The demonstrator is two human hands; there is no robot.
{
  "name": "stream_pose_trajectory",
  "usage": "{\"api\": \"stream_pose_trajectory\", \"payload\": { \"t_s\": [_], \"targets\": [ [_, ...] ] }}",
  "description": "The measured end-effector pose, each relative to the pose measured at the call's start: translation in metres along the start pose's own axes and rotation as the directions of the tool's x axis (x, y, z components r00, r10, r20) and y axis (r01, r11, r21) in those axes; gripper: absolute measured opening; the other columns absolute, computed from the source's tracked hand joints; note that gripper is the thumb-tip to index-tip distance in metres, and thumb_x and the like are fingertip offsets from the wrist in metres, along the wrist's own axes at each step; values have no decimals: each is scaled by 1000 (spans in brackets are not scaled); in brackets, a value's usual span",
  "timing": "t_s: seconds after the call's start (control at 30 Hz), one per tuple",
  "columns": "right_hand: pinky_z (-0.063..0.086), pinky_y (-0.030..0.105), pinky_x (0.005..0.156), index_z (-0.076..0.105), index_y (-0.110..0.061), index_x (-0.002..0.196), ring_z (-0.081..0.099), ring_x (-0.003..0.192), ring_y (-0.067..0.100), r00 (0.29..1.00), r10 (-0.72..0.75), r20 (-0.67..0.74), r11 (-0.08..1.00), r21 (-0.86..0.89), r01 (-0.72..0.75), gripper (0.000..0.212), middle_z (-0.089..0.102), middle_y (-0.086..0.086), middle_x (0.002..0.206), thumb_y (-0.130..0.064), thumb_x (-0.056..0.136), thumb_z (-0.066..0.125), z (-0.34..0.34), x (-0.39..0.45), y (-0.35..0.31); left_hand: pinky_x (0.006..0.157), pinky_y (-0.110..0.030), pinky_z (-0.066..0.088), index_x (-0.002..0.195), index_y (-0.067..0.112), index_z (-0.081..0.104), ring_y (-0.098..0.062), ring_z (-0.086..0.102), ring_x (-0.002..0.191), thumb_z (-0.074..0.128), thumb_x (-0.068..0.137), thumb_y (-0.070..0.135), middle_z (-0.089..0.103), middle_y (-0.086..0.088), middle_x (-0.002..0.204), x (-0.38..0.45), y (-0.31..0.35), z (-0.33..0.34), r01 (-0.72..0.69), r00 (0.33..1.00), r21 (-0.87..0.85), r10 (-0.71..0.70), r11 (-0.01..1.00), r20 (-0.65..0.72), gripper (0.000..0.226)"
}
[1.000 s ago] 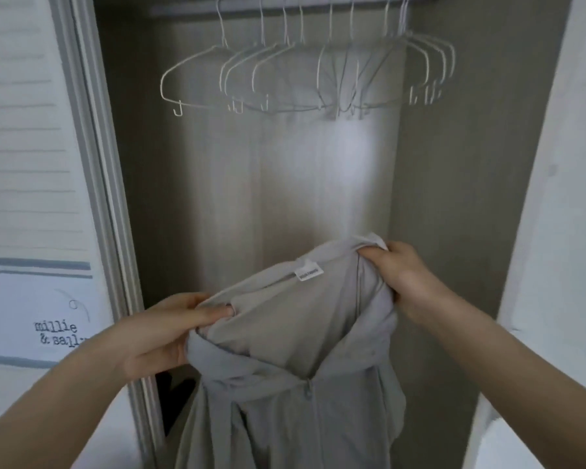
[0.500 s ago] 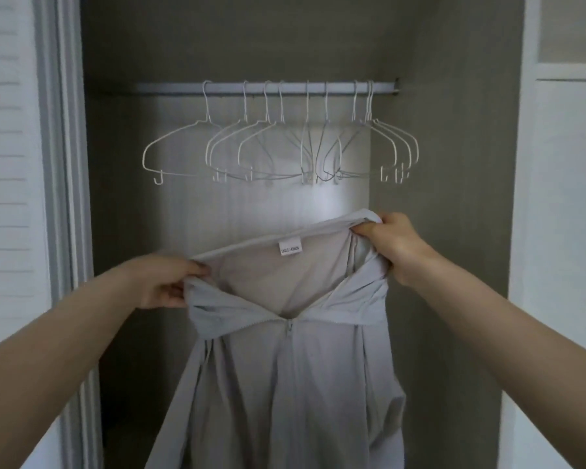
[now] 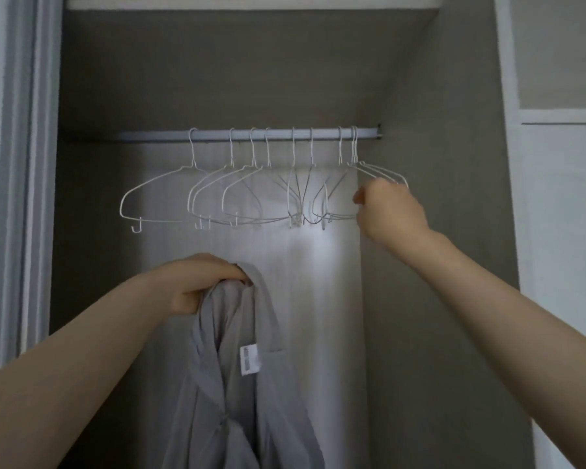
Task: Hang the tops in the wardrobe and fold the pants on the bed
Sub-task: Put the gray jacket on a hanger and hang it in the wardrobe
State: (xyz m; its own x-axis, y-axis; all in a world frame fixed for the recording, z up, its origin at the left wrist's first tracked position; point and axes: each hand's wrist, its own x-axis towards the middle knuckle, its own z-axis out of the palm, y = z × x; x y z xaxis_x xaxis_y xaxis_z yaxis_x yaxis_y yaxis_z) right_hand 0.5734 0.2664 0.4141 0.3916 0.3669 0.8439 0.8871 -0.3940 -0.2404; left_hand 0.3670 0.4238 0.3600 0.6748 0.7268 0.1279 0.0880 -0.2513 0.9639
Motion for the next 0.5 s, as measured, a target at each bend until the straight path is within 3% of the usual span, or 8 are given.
{"api": "stream_pose_trajectory", "payload": {
  "t_s": [0.07,0.17,0.27,0.4,0.5],
  "targets": [
    [44,37,79,63,1,105,54,109,42,986,39,-163,999,10,-38,25,60,24,113,-4,87,47,-9,34,2,83,-42,58,104,-7,70,-34,70,97,79,75,6,72,-23,101,9,5,5,-12,1000,70,12,997,4,34],
    [46,43,90,58,6,114,50,116,43,976,98,-196,994,-27,-106,30,56,27,121,-3,88,47,-8,78,14,87,-47,57,102,-8,70,-37,70,93,81,64,4,72,-24,96,20,12,6,-21,999,138,26,990,-34,41],
    [45,43,95,56,8,118,52,118,43,976,166,-140,985,-13,-169,31,56,29,125,-4,90,49,1,113,30,80,-43,59,99,-9,70,-36,71,85,76,73,-1,73,-24,90,33,14,1,-38,992,182,59,983,-108,28],
    [44,41,98,54,8,122,51,122,41,975,222,-20,974,-29,-223,35,53,27,131,-10,93,49,15,134,48,83,-42,58,105,-9,68,-35,72,90,75,78,3,73,-23,95,39,15,-8,-19,995,140,32,990,-95,31],
    [46,39,95,58,8,117,56,117,39,976,215,39,976,-26,-214,33,59,25,124,-10,91,51,22,143,52,78,-40,59,105,-9,67,-33,72,89,78,78,8,74,-22,95,44,12,-13,-24,992,113,38,993,-123,33]
  ]
}}
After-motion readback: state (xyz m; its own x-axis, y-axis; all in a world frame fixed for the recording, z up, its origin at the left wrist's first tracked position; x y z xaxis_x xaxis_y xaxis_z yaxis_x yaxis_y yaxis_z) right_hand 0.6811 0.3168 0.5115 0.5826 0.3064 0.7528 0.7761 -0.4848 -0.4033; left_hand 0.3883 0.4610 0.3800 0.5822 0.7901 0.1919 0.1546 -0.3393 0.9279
